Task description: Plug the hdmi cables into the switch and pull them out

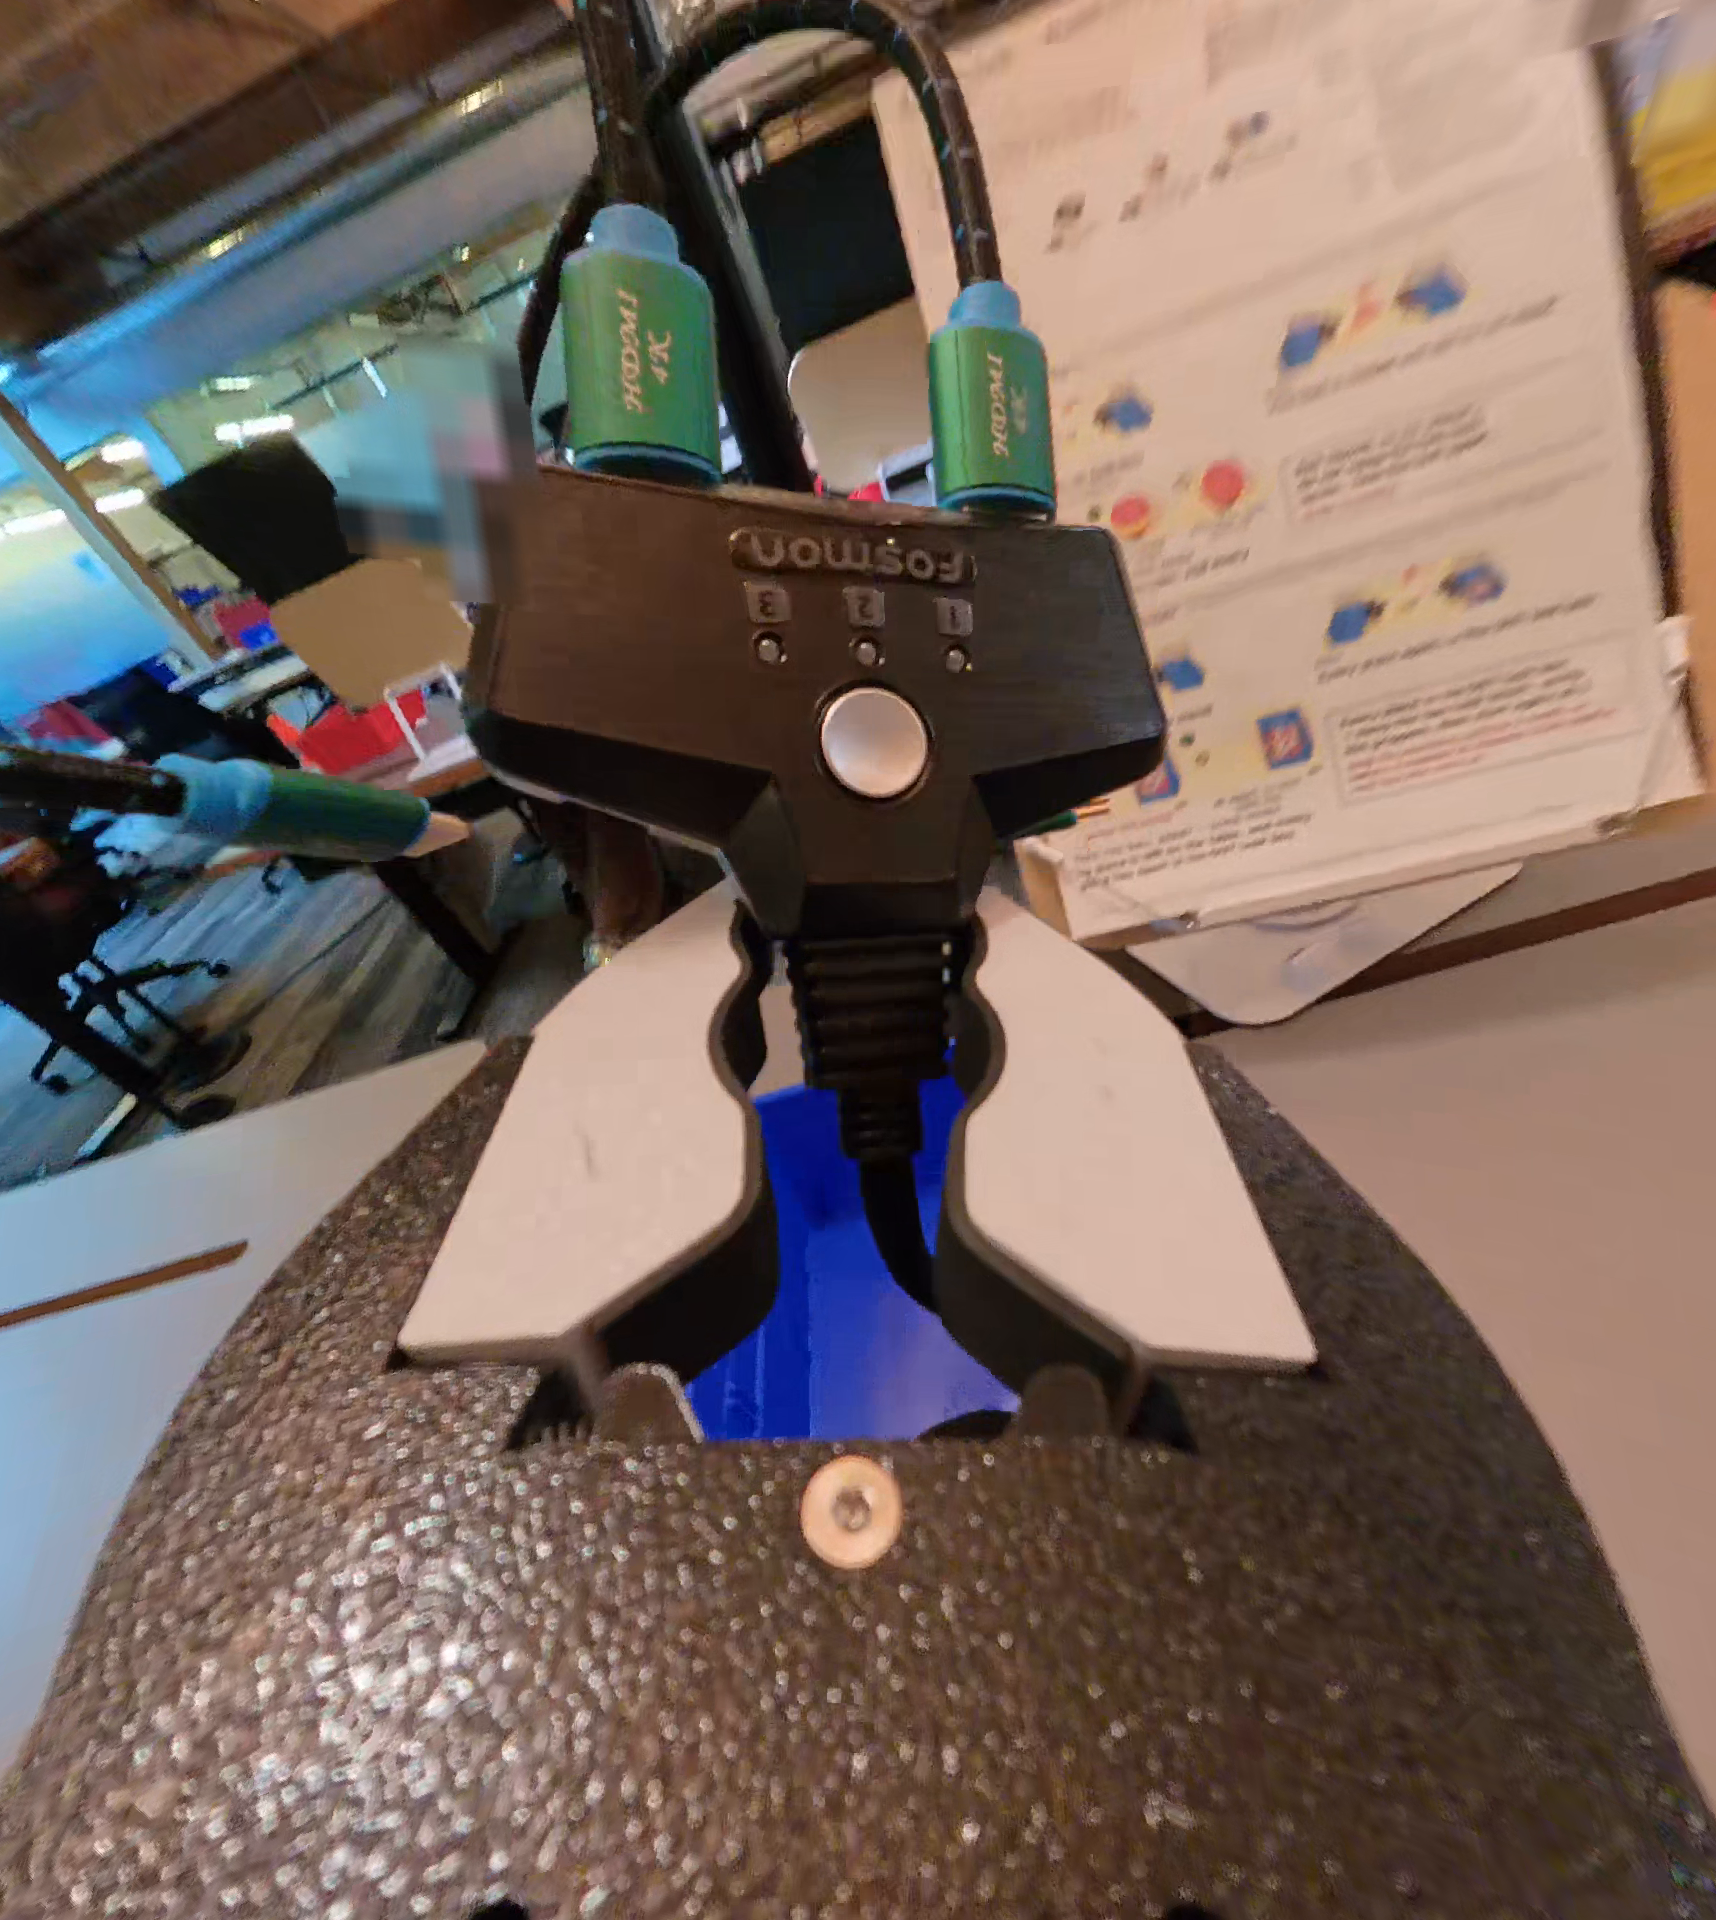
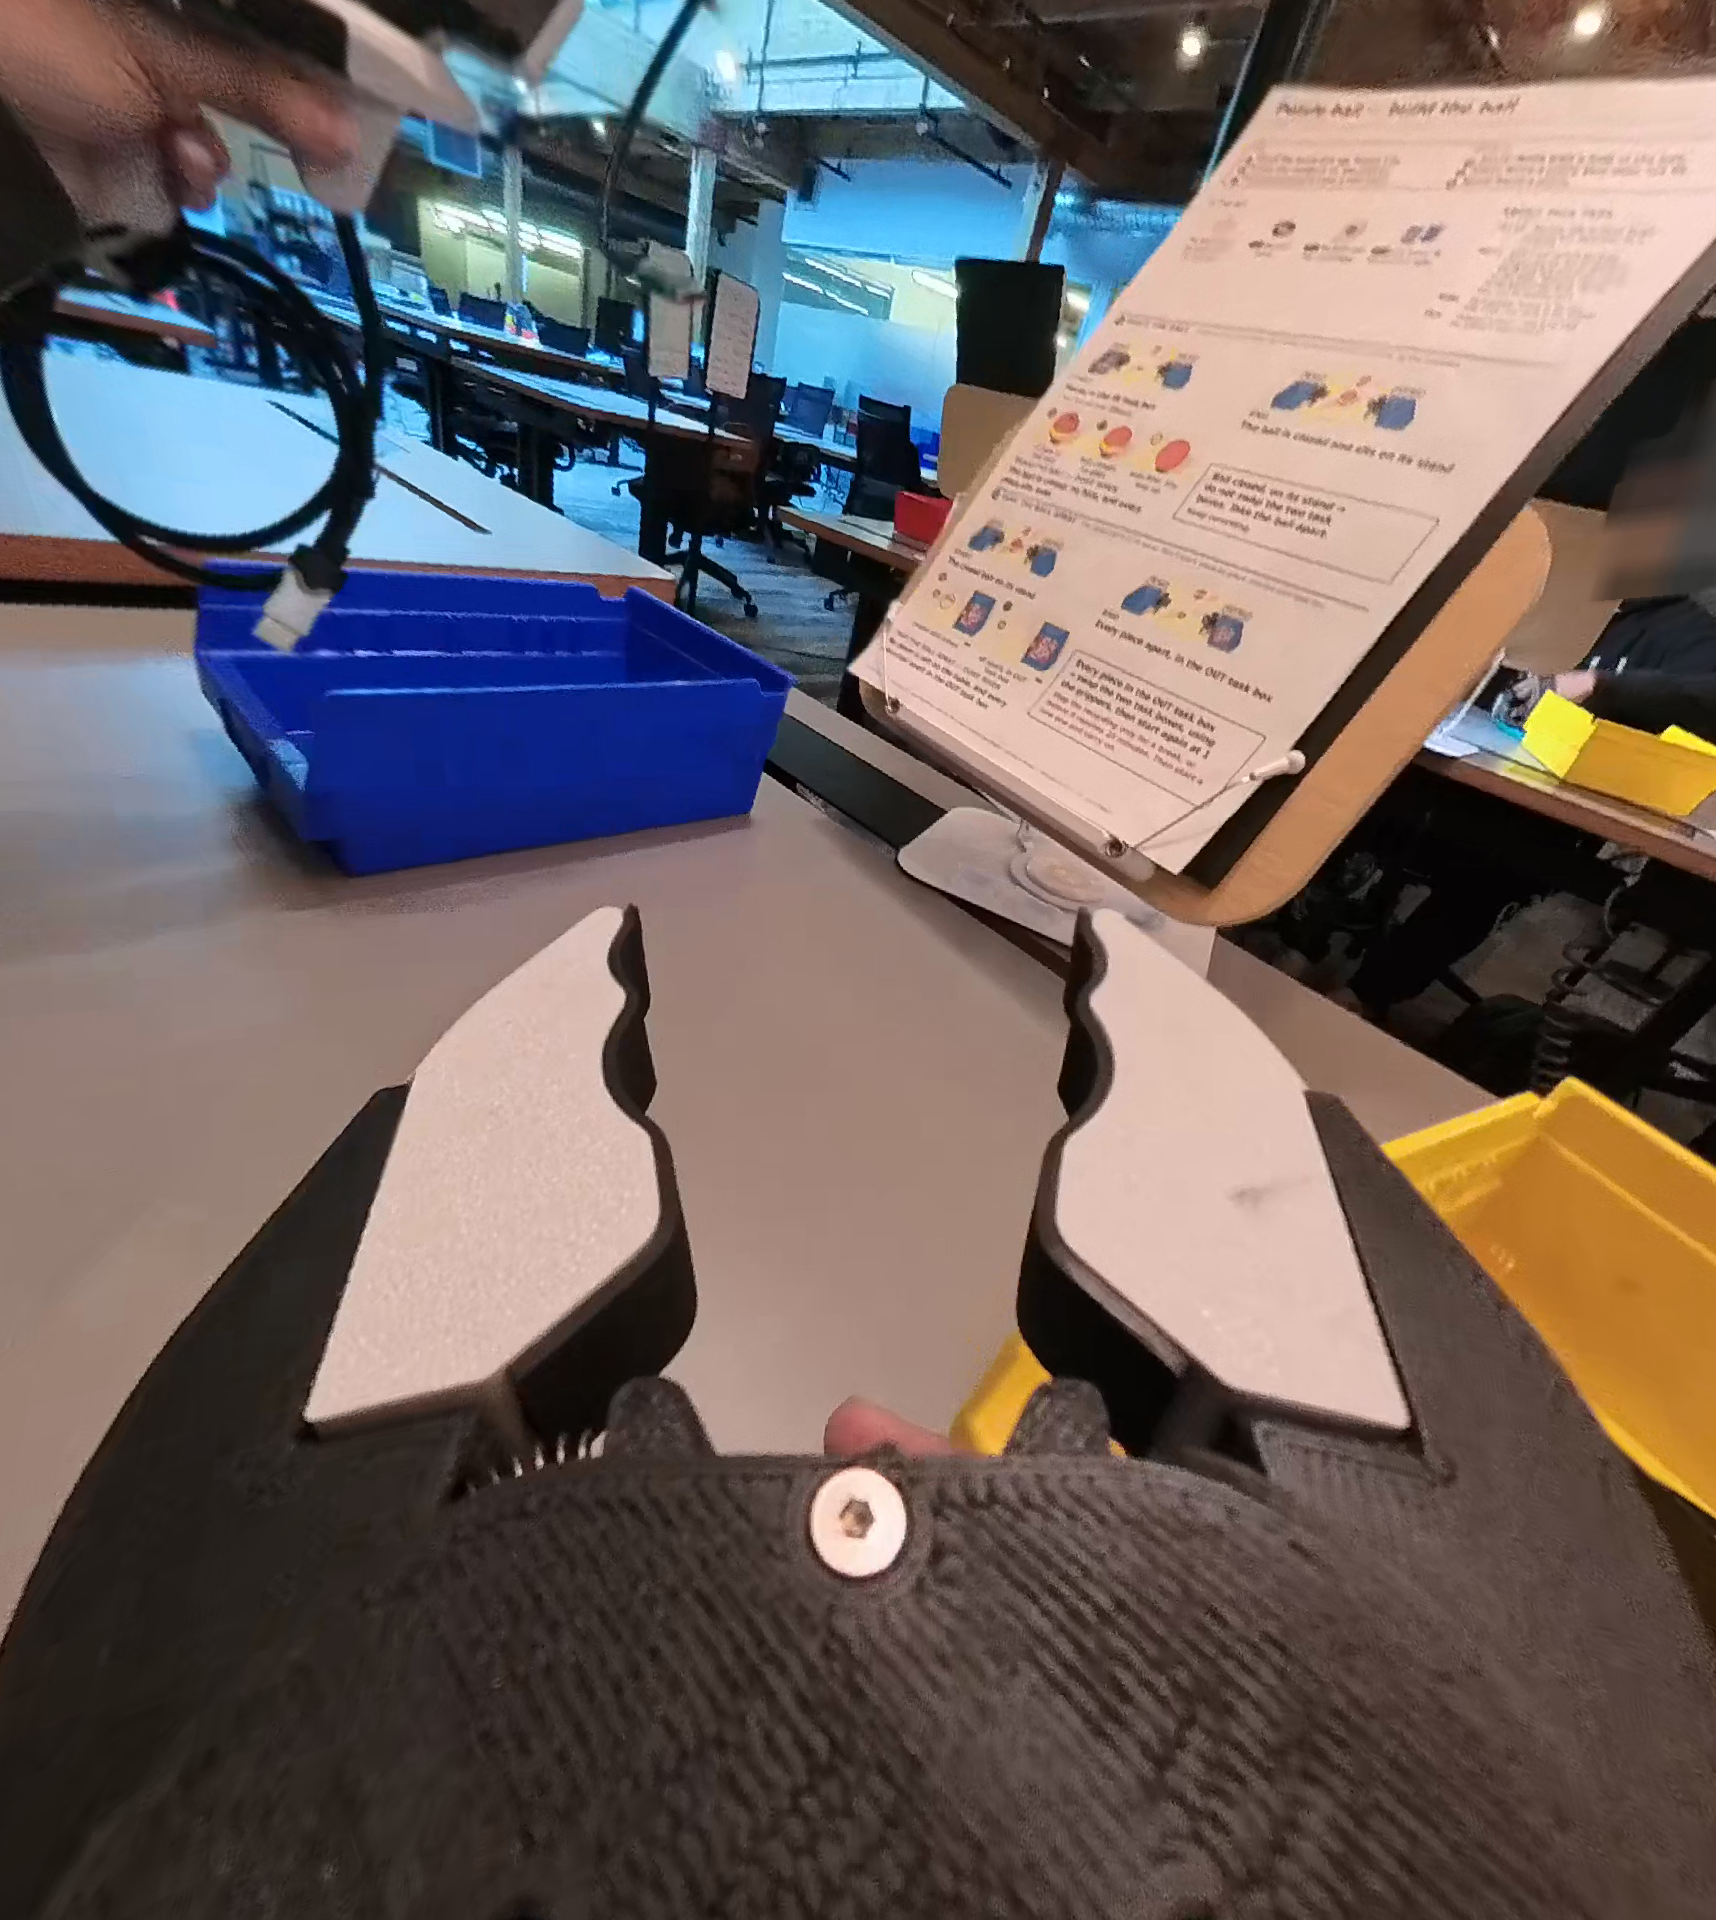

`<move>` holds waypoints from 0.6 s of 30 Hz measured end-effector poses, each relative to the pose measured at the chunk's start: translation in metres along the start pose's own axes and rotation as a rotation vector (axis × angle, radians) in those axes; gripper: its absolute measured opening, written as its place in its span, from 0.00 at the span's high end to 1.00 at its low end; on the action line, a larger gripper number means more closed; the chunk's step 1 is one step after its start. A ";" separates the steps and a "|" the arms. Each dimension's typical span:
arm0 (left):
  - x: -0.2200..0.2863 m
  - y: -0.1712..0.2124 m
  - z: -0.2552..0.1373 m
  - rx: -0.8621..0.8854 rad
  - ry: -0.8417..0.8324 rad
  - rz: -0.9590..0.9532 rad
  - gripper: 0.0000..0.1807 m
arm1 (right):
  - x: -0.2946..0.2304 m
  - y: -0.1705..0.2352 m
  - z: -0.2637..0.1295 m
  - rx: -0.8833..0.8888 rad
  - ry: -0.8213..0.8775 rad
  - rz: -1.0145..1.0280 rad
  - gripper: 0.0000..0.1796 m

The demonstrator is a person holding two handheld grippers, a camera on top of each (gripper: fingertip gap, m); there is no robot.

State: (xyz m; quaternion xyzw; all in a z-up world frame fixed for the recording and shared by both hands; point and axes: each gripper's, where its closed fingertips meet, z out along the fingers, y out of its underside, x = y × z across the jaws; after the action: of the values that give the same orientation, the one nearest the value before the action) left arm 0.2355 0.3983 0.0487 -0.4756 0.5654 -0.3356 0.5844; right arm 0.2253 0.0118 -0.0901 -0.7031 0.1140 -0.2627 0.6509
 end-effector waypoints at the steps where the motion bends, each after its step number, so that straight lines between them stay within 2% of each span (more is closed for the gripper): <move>1: 0.003 -0.013 -0.011 0.011 0.034 0.005 0.82 | -0.002 -0.005 -0.001 0.009 -0.003 -0.009 0.57; 5: 0.039 -0.051 -0.056 0.003 0.266 0.042 0.82 | -0.017 -0.025 -0.005 0.028 -0.031 -0.077 0.58; 8: 0.085 -0.057 -0.089 -0.037 0.481 0.113 0.82 | -0.036 -0.042 -0.009 0.044 -0.072 -0.156 0.59; 10: 0.118 -0.050 -0.106 -0.050 0.617 0.153 0.82 | -0.055 -0.051 -0.012 0.032 -0.126 -0.199 0.63; 12: 0.151 -0.031 -0.117 -0.085 0.736 0.183 0.82 | -0.075 -0.061 -0.016 0.031 -0.175 -0.298 0.73; 14: 0.182 -0.001 -0.122 -0.143 0.831 0.208 0.82 | -0.101 -0.069 -0.022 0.054 -0.256 -0.407 0.73; 16: 0.211 0.034 -0.126 -0.200 0.913 0.228 0.82 | -0.125 -0.070 -0.027 0.062 -0.355 -0.444 0.71; 18: 0.238 0.069 -0.131 -0.234 0.997 0.257 0.83 | -0.134 -0.072 -0.026 0.102 -0.380 -0.461 0.71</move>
State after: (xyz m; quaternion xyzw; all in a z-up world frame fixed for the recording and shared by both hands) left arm 0.1289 0.1758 -0.0850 -0.2471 0.8622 -0.3814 0.2239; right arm 0.0868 0.0660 -0.0495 -0.7134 -0.1858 -0.2727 0.6182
